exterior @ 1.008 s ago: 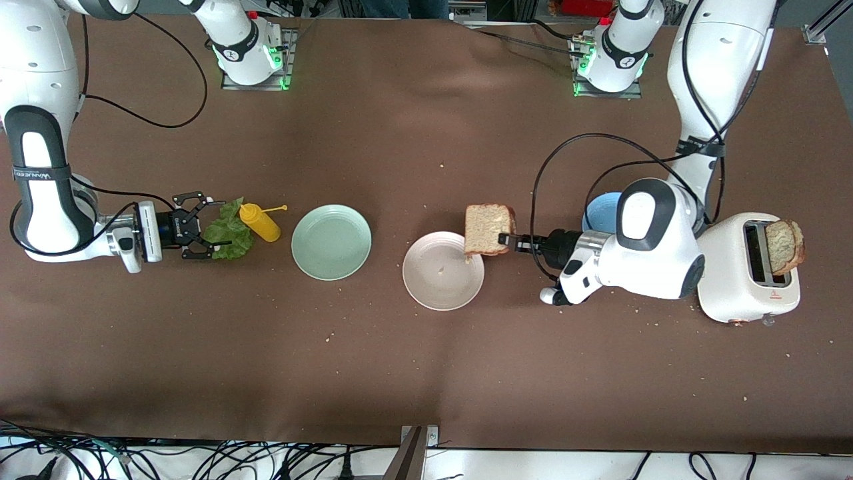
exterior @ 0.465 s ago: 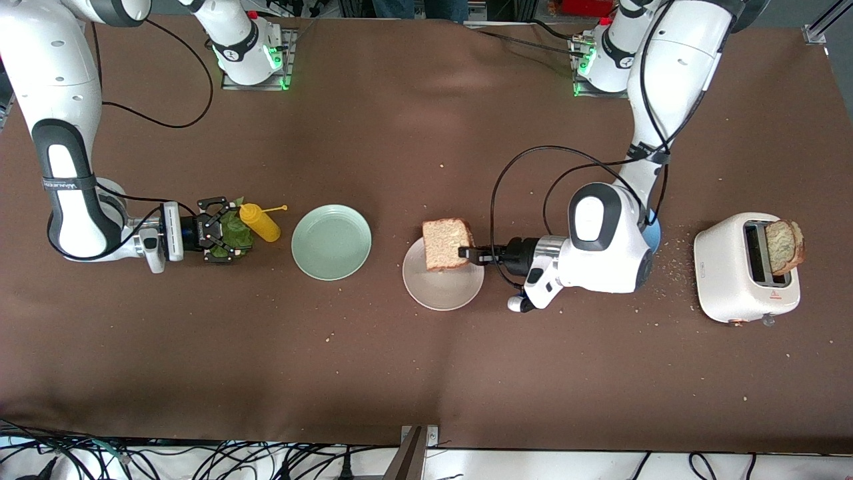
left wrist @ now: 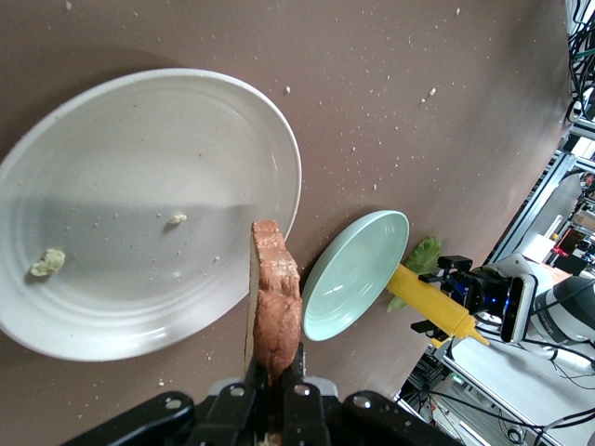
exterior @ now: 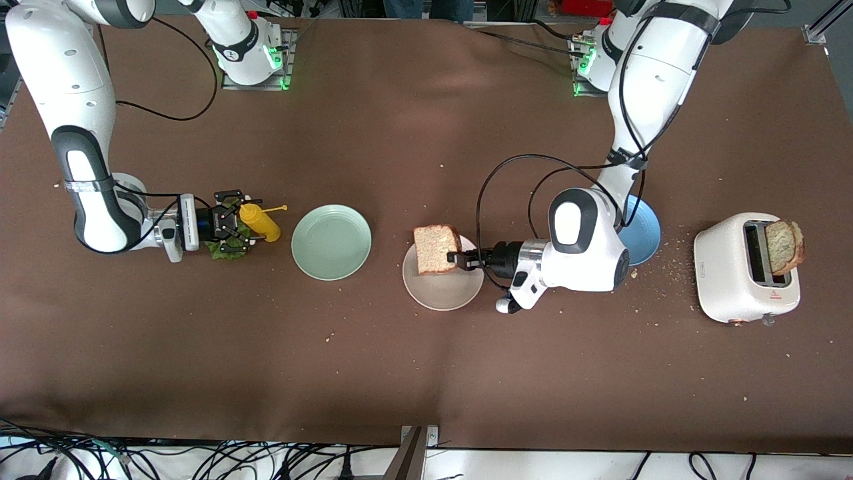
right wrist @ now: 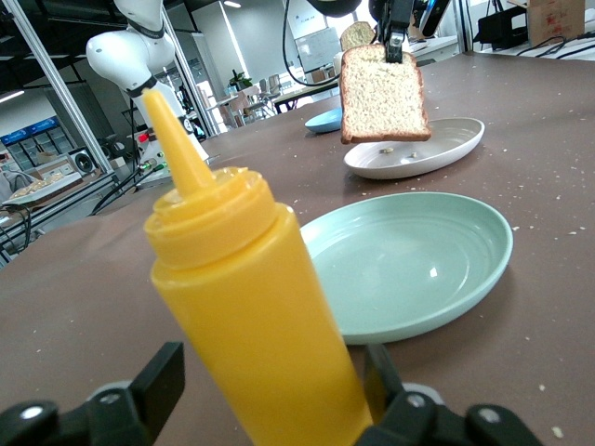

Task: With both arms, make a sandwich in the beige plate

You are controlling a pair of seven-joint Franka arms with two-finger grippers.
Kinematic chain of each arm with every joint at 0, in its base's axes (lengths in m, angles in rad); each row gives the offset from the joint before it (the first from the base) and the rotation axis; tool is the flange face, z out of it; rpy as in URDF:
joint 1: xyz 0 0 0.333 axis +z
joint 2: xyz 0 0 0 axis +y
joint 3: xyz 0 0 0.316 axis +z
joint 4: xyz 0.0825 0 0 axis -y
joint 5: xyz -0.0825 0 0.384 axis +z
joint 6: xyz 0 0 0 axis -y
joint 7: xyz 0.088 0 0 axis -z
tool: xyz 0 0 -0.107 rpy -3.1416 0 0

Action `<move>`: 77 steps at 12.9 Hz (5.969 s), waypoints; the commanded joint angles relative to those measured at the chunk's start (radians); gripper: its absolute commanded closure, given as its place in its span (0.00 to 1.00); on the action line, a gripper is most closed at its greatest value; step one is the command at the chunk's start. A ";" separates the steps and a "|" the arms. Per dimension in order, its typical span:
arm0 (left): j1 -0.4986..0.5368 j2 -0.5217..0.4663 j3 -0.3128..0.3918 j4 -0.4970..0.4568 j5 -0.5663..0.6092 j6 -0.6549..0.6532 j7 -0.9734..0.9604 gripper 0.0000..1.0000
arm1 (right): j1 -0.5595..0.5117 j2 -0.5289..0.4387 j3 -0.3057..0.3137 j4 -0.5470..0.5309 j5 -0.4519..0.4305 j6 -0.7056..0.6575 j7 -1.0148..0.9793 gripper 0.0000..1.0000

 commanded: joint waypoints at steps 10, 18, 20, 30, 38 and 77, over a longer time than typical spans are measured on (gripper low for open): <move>-0.063 0.030 0.010 0.017 -0.036 0.194 0.007 0.55 | 0.016 -0.023 -0.006 0.069 0.006 -0.013 0.076 1.00; -0.017 0.010 0.022 -0.011 0.040 0.194 -0.005 0.09 | 0.057 -0.048 -0.003 0.226 -0.040 -0.053 0.375 1.00; 0.017 -0.014 0.024 -0.025 0.123 0.193 -0.029 0.00 | 0.079 -0.052 -0.004 0.256 -0.043 -0.053 0.433 1.00; 0.344 -0.214 0.028 -0.005 0.842 -0.261 -0.128 0.00 | 0.305 -0.052 -0.012 0.447 -0.272 0.106 0.968 1.00; 0.410 -0.303 0.030 0.018 1.038 -0.352 -0.119 0.00 | 0.595 -0.051 -0.009 0.596 -0.673 0.272 1.545 1.00; 0.443 -0.399 0.036 0.060 1.094 -0.459 -0.023 0.00 | 0.281 -0.079 -0.012 0.459 -0.224 -0.050 0.849 1.00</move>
